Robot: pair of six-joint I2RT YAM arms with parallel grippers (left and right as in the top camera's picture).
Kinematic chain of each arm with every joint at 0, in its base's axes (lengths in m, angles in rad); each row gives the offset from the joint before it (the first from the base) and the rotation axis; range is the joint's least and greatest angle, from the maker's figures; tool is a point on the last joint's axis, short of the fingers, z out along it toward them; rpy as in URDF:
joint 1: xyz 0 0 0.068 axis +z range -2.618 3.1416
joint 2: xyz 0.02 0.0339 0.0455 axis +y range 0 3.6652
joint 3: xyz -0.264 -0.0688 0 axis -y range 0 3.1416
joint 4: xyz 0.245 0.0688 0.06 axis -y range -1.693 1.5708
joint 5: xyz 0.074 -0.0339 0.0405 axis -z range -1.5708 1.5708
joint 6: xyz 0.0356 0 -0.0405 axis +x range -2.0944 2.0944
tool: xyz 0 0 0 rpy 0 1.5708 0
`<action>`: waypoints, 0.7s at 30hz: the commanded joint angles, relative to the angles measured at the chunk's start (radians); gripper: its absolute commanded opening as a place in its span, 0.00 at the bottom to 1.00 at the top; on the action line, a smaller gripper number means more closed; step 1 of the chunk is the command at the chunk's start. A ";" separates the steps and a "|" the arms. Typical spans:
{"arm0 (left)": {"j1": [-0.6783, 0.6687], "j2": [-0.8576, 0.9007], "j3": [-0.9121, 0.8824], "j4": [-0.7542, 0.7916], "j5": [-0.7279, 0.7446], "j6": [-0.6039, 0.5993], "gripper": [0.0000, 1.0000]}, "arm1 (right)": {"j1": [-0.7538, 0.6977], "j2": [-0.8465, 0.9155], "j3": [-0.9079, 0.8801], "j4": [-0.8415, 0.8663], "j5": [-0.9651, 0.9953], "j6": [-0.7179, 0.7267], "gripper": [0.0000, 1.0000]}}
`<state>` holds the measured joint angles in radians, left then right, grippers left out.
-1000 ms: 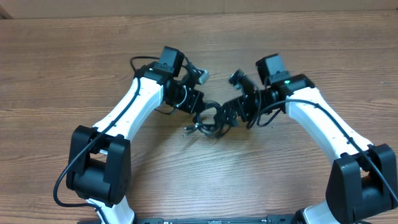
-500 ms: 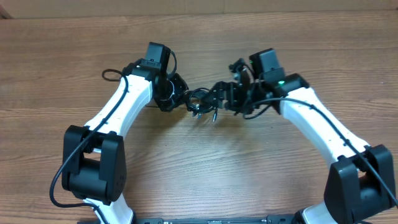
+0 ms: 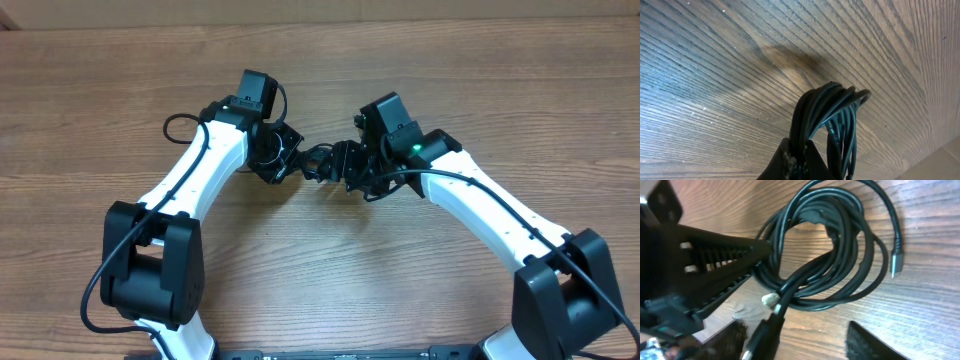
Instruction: Untangle cables
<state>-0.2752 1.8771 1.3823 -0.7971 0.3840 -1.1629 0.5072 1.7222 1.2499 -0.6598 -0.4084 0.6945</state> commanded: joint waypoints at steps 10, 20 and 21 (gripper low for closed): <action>-0.018 -0.001 -0.001 -0.003 -0.027 -0.076 0.04 | 0.057 0.008 0.021 0.003 0.137 -0.217 0.62; -0.041 -0.001 -0.001 -0.003 -0.029 -0.075 0.04 | 0.123 0.008 0.021 0.008 0.404 -0.363 0.41; -0.041 -0.001 -0.001 -0.004 -0.029 -0.075 0.04 | 0.123 0.008 0.021 0.008 0.418 -0.363 0.32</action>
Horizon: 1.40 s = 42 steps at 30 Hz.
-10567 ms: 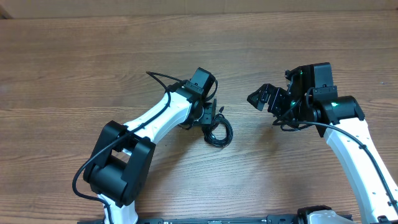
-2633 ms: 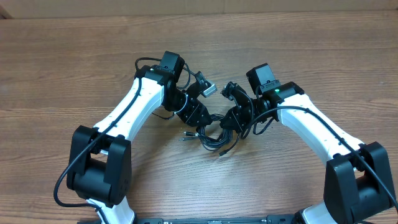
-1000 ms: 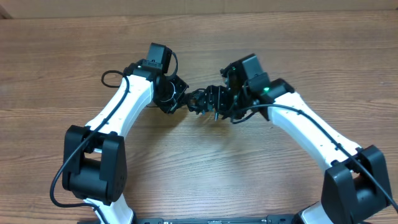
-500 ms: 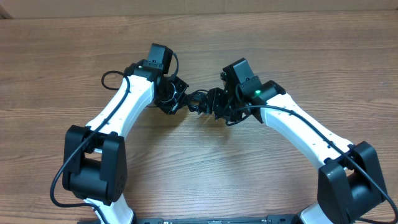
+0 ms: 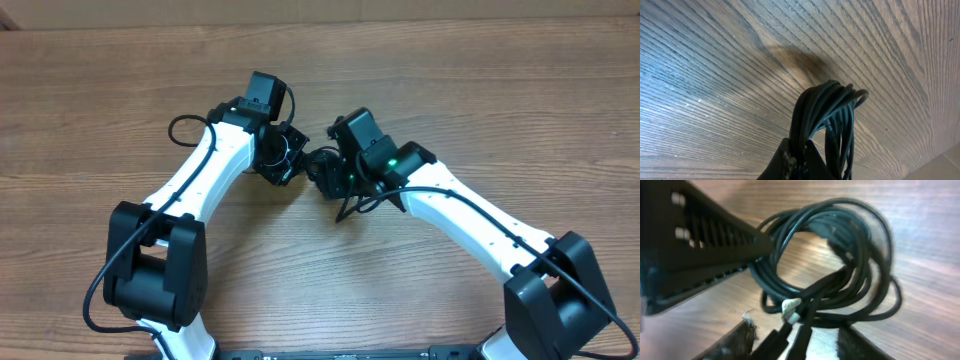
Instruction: Untangle cables
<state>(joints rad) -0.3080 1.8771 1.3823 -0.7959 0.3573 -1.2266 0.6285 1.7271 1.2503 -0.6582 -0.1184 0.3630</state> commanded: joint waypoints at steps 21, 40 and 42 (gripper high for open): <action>-0.008 -0.002 0.000 0.142 0.392 0.945 0.04 | -0.049 0.003 0.021 -0.006 0.013 -0.019 0.04; 0.046 -0.002 0.001 0.102 0.705 0.942 0.04 | -0.187 0.003 0.021 0.033 -0.273 0.014 0.04; 0.060 -0.002 0.001 0.102 0.741 0.903 0.04 | -0.187 0.003 0.021 0.037 -0.332 0.014 0.04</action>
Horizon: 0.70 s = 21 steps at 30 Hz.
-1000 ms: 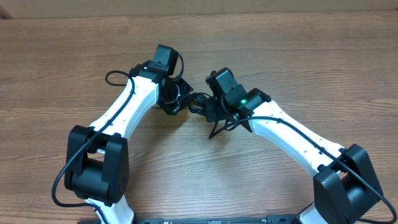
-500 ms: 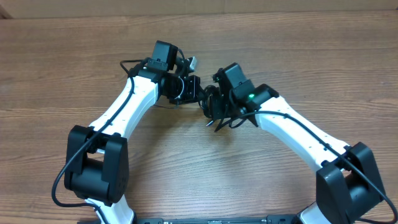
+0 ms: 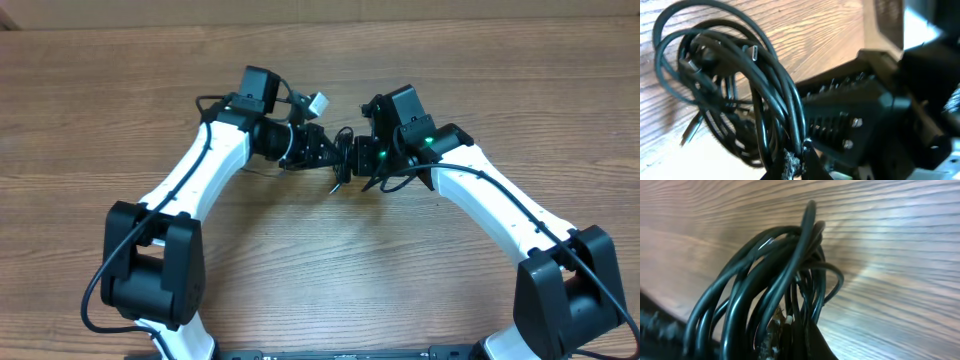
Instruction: Untangle cables
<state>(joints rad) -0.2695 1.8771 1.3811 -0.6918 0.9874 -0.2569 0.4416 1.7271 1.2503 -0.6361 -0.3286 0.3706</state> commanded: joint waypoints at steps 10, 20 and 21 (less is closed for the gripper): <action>0.039 -0.002 0.002 0.071 0.314 -0.151 0.04 | -0.001 0.003 0.021 0.101 -0.335 0.006 0.04; 0.047 -0.001 0.002 0.114 0.262 -0.193 0.04 | -0.065 -0.006 0.021 -0.141 -0.024 -0.085 0.04; 0.039 -0.001 0.002 0.115 0.260 -0.193 0.04 | -0.078 -0.011 0.021 -0.162 -0.023 -0.102 0.04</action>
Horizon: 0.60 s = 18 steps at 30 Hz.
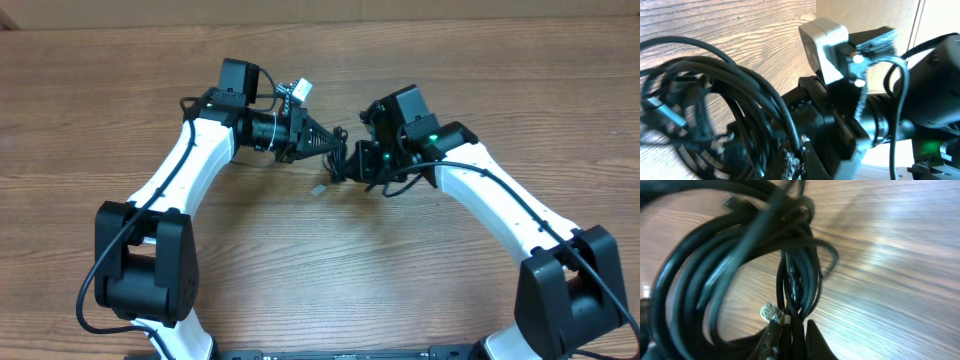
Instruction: Untangle cables
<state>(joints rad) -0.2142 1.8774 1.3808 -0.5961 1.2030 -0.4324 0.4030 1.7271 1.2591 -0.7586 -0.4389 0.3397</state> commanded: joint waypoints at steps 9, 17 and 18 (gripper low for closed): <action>-0.116 0.000 -0.006 0.004 -0.288 -0.022 0.04 | -0.158 -0.049 0.012 -0.180 0.087 -0.163 0.04; -0.129 0.000 -0.006 -0.161 -0.643 -0.050 0.63 | -0.097 -0.048 0.012 -0.179 0.191 -0.200 0.04; -0.129 0.000 -0.006 -0.171 -0.645 -0.051 0.76 | -0.087 -0.048 0.012 -0.178 0.208 -0.199 0.06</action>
<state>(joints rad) -0.3454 1.8797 1.3808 -0.7494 0.7063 -0.4664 0.2852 1.7073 1.2640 -0.9424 -0.2977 0.1608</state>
